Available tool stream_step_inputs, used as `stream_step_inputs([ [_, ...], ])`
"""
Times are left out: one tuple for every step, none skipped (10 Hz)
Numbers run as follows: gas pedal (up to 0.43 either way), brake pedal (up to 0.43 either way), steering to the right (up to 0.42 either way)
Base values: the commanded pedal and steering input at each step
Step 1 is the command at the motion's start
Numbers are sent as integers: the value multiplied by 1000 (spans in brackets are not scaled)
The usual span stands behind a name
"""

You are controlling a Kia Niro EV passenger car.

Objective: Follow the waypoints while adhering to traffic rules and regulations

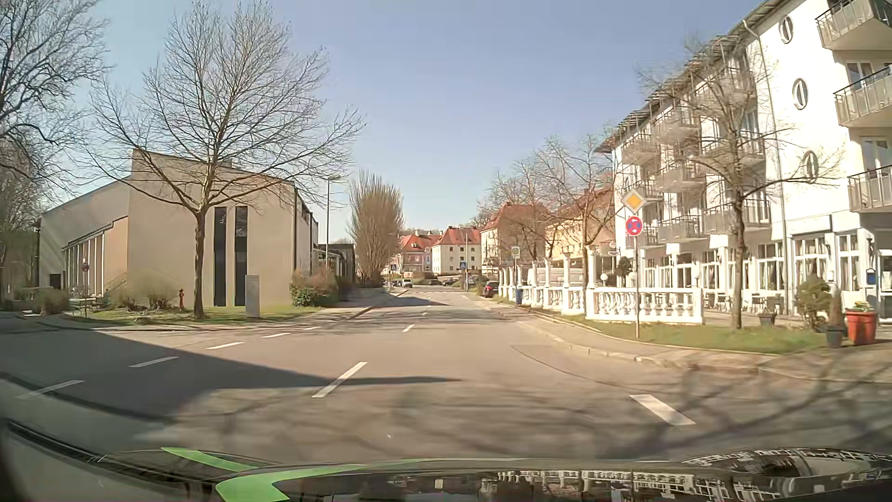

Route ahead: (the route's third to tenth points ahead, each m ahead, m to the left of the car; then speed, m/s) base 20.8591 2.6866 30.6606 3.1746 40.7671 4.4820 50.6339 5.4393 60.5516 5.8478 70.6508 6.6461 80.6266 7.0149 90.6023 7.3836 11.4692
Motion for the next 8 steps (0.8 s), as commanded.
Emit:
stream_step_inputs([
  [150,0,-6],
  [150,0,-6],
  [138,0,-6],
  [130,0,-7],
  [130,0,-7],
  [118,0,-7],
  [118,0,-8],
  [118,0,-8],
])
